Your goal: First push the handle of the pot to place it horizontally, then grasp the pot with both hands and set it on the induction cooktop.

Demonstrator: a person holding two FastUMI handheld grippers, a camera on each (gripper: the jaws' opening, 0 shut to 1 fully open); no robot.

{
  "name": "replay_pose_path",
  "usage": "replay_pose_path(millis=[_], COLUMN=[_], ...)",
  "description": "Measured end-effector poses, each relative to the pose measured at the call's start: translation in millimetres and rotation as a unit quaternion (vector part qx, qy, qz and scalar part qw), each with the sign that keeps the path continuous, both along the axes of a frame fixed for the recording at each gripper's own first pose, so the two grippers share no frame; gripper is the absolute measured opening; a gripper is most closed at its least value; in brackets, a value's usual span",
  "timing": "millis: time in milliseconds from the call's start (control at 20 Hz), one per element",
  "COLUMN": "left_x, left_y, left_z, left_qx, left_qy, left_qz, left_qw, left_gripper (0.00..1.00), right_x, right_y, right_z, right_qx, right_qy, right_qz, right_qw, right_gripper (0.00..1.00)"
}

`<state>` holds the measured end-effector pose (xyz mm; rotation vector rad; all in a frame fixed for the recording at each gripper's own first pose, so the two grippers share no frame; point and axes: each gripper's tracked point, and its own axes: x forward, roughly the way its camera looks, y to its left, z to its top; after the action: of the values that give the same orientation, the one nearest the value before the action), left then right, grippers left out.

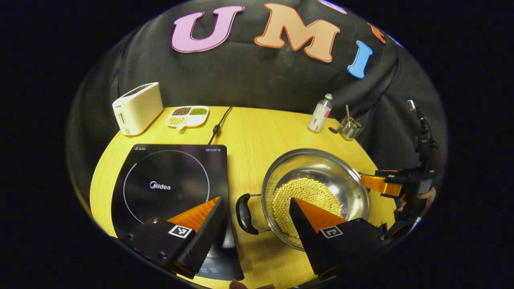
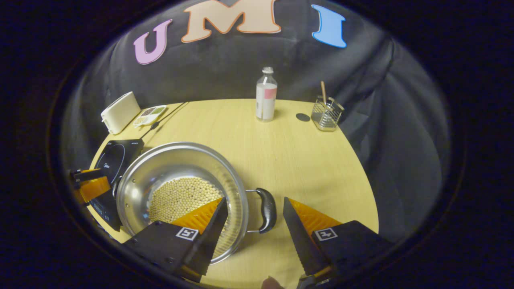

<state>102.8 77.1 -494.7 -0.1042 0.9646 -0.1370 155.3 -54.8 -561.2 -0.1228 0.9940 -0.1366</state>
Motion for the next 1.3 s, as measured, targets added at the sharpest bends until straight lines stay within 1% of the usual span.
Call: replay_pose_path(millis=[200, 300, 450, 500, 600, 700, 750, 800, 850, 900, 950, 1000, 1050, 1100, 1150, 1200, 1300], left_x=[-3.3, 1.5, 5.9, 11.7, 15.9, 16.6, 14.9, 13.3, 15.3, 17.6, 20.7, 18.8, 20.8, 21.0, 20.6, 18.1, 15.8], left_y=[-13.7, -13.0, -12.3, -13.0, -15.4, -17.9, -19.4, -18.2, -13.5, -12.1, -15.1, -14.5, -14.8, -14.3, -13.3, -13.0, -14.5], left_z=[-28.9, -36.6, -48.6, -49.1, -55.5, -63.9, -69.7, -74.7, -76.0, -72.6, -75.8, -75.4, -74.7, -75.0, -73.9, -73.2, -66.0], left_qx=[0.003, 0.015, 0.028, 0.031, 0.037, 0.043, 0.045, 0.052, 0.066, 0.062, 0.056, 0.051, 0.047, 0.045, 0.042, 0.034, 0.026], left_qy=[0.038, 0.040, 0.053, 0.043, 0.049, 0.059, 0.070, 0.081, 0.083, 0.079, 0.078, 0.083, 0.080, 0.083, 0.087, 0.098, 0.102], left_qz=[0.006, 0.005, 0.003, 0.000, -0.004, -0.014, -0.019, -0.021, -0.018, -0.014, -0.012, -0.017, -0.020, -0.020, -0.018, -0.012, -0.009], left_qw=[0.999, 0.999, 0.998, 0.999, 0.998, 0.997, 0.996, 0.995, 0.994, 0.995, 0.995, 0.995, 0.995, 0.995, 0.995, 0.995, 0.994], left_gripper=[1.00, 0.95, 0.95, 0.94, 0.93, 0.92, 0.92, 0.94, 0.89, 0.78, 0.73, 0.70, 0.70, 0.70, 0.66, 0.65, 0.64], right_x=[-3.6, -3.3, -5.7, -3.0, -3.1, -3.1, -2.5, -2.6, -1.9, -1.6, -4.4, -2.7, -3.3, -0.5, -3.6, -4.9, -5.8], right_y=[-7.2, -8.8, -7.7, -9.0, -6.2, -7.2, -6.3, -7.0, -8.7, -8.1, -6.2, -5.4, -5.6, -5.6, -6.4, -7.3, -4.5], right_z=[-19.8, -26.1, -36.5, -38.7, -44.4, -49.3, -52.1, -54.6, -54.3, -55.0, -54.2, -58.2, -54.2, -52.9, -53.8, -53.1, -50.2], right_qx=[0.026, 0.035, 0.053, 0.056, 0.064, 0.067, 0.071, 0.075, 0.079, 0.086, 0.094, 0.101, 0.102, 0.100, 0.100, 0.101, 0.109], right_qy=[0.025, 0.032, 0.046, 0.047, 0.052, 0.059, 0.060, 0.063, 0.061, 0.064, 0.065, 0.065, 0.065, 0.064, 0.066, 0.069, 0.078], right_qz=[-0.004, -0.002, -0.008, -0.010, -0.011, -0.013, -0.017, -0.021, -0.023, -0.024, -0.025, -0.029, -0.029, -0.030, -0.031, -0.035, -0.040], right_qw=[0.999, 0.999, 0.997, 0.997, 0.996, 0.996, 0.995, 0.995, 0.995, 0.994, 0.993, 0.992, 0.992, 0.992, 0.992, 0.992, 0.990], right_gripper=[0.89, 0.89, 0.89, 0.89, 0.89, 0.82, 0.82, 0.72, 0.67, 0.63, 0.58, 0.62, 0.54, 0.53, 0.53, 0.48, 0.48])
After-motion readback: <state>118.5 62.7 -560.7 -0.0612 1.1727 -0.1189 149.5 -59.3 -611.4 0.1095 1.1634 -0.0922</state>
